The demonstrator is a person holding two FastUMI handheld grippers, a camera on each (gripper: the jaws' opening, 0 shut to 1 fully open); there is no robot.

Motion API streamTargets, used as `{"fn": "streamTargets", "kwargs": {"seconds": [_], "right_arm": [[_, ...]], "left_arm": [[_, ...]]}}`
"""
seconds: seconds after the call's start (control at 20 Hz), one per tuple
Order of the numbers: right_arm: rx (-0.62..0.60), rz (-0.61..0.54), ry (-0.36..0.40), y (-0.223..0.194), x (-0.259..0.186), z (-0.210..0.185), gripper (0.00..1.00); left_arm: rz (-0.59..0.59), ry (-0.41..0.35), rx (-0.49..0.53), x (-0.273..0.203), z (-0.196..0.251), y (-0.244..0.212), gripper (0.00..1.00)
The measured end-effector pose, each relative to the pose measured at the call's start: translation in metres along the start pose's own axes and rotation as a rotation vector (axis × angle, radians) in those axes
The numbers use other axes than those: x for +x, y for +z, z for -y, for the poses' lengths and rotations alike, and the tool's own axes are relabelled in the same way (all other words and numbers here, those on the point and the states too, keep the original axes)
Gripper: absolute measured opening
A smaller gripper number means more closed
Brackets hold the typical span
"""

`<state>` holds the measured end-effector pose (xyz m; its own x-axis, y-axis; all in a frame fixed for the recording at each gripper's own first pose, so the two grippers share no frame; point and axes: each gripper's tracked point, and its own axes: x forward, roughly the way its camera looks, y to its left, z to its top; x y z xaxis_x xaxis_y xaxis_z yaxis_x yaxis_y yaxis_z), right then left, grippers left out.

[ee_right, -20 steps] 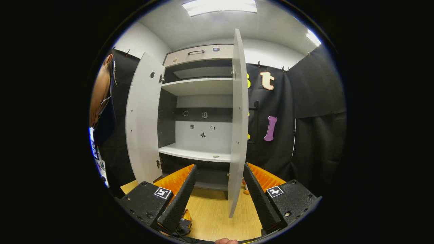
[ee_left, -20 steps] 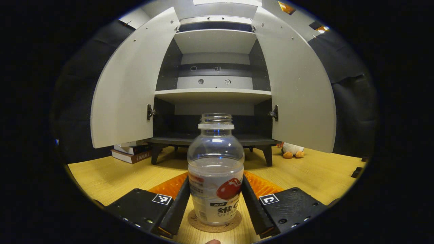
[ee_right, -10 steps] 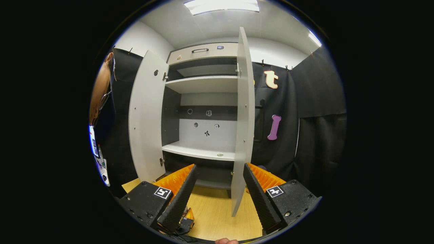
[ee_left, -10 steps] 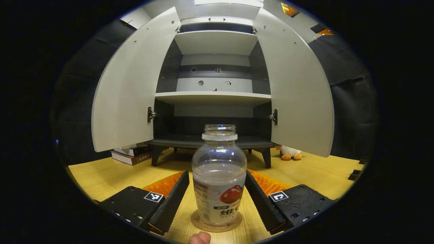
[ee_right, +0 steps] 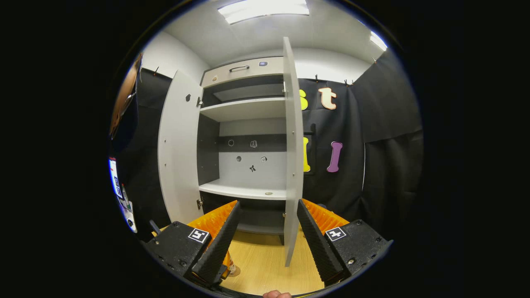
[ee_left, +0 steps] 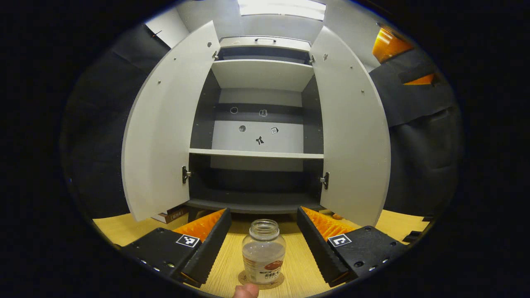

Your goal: Grasp the bottle in the cabinet with the left hand and place it on the coaster, then close the right door with the right hand and the left door with the left hand.

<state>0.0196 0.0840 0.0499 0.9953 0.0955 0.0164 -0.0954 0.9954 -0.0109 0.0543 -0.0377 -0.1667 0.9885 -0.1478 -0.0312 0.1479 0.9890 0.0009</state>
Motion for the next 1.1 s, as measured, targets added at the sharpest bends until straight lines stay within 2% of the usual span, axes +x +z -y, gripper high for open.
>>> {"fn": "streamTargets", "kwargs": {"seconds": [0.2, 0.4, 0.7, 0.9, 0.95, 1.0, 1.1], "right_arm": [[0.007, 0.033, -0.032, -0.003, -0.005, 0.018, 0.84], [0.027, 0.067, -0.042, -0.002, -0.008, 0.029, 0.84], [0.045, 0.115, -0.057, 0.006, -0.006, 0.042, 0.84], [0.046, 0.151, -0.073, 0.005, 0.002, 0.044, 0.84], [0.047, 0.162, -0.09, 0.004, 0.002, 0.048, 0.84], [0.055, 0.183, -0.112, 0.006, 0.002, 0.053, 0.84], [0.076, 0.198, -0.122, 0.004, 0.004, 0.055, 0.84]], "left_arm": [[0.053, 0.003, 0.008, -0.008, -0.004, 0.057, 0.96], [0.066, -0.061, 0.03, -0.009, 0.007, 0.102, 0.96], [0.092, -0.076, 0.006, -0.015, 0.007, 0.153, 0.96], [0.059, -0.074, 0.012, -0.016, -0.002, 0.159, 0.96], [0.052, -0.079, 0.01, -0.017, -0.004, 0.16, 0.99], [0.048, -0.079, 0.009, -0.017, -0.007, 0.161, 0.96], [0.034, -0.047, 0.014, -0.017, -0.017, 0.162, 0.96]]}}
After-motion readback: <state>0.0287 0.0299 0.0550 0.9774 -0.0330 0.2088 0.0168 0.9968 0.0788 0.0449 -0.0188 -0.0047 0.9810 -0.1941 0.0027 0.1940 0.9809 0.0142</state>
